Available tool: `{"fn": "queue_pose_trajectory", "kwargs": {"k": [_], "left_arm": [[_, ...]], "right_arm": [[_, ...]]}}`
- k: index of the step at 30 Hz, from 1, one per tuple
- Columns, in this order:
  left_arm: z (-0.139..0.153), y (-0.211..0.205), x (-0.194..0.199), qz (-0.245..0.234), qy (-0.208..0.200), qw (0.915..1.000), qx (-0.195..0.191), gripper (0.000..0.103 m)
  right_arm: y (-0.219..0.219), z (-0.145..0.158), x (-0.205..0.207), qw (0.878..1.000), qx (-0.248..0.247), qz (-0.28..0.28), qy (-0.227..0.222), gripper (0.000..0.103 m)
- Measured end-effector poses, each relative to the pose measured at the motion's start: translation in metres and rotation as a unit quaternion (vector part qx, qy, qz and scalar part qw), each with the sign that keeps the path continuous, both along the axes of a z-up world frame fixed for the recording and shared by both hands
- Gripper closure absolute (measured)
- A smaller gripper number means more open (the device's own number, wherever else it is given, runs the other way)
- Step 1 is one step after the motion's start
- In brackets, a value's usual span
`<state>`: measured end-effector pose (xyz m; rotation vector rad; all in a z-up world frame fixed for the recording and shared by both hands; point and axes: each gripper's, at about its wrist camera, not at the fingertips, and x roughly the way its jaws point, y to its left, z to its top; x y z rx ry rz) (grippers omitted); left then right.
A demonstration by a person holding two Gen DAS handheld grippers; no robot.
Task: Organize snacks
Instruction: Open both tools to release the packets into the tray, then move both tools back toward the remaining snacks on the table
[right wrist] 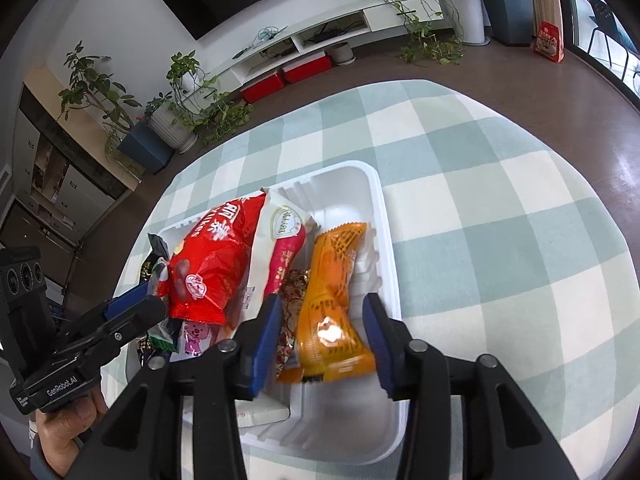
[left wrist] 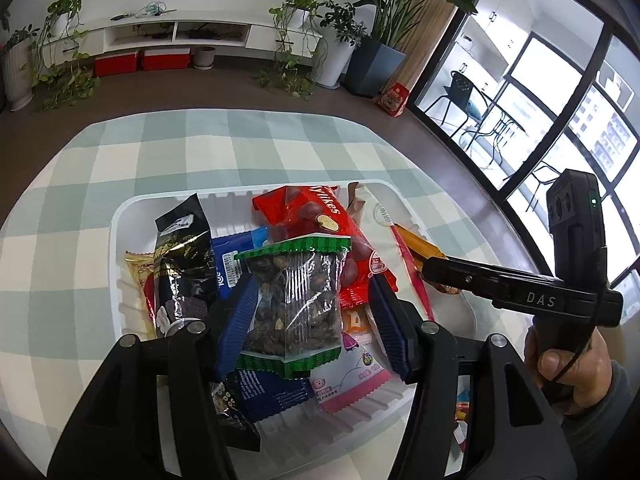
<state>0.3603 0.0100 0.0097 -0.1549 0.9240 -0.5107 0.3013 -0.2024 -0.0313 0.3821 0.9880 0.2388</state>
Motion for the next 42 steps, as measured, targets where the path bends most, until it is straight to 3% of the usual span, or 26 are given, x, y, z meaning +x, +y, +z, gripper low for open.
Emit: {"fn": "queue_pose_trajectory", "kwargs": {"k": [10,12,15,21,27,29,33,35,42], "left_arm": [[0.021,0.002,-0.018,0.007,-0.021,0.9998,-0.003,0.024],[0.03,0.005,-0.024,0.011,-0.028,0.9995,-0.009,0.011],[0.046,0.011,-0.037,0.017,-0.044,0.9987,-0.021,0.002],[0.069,0.024,-0.081,-0.011,-0.069,0.9974,-0.018,0.0],[0.072,0.039,-0.149,-0.03,-0.113,0.9929,0.024,0.0],[0.068,0.048,-0.171,-0.028,-0.12,0.9922,0.022,0.0],[0.049,0.069,-0.196,-0.044,-0.045,0.9979,0.013,0.0],[0.04,0.079,-0.208,-0.059,-0.04,0.9973,0.018,0.0],[0.013,0.092,-0.234,-0.096,-0.037,0.9901,0.095,0.0]], "right_arm": [[0.001,0.023,-0.022,1.0,0.018,0.004,-0.014,0.038],[-0.002,0.029,-0.029,0.999,0.03,0.004,-0.023,0.034],[-0.008,0.04,-0.045,0.997,0.064,0.007,-0.045,0.026],[-0.021,0.058,-0.094,0.985,0.139,0.024,-0.097,0.007],[-0.033,0.045,-0.15,0.973,0.203,0.022,-0.109,0.005],[-0.033,0.037,-0.168,0.972,0.209,0.02,-0.106,0.004],[-0.028,0.019,-0.202,0.972,0.212,0.029,-0.096,0.004],[-0.024,0.012,-0.218,0.973,0.209,0.037,-0.092,0.004],[-0.015,-0.008,-0.243,0.973,0.213,0.045,-0.072,0.004]]}}
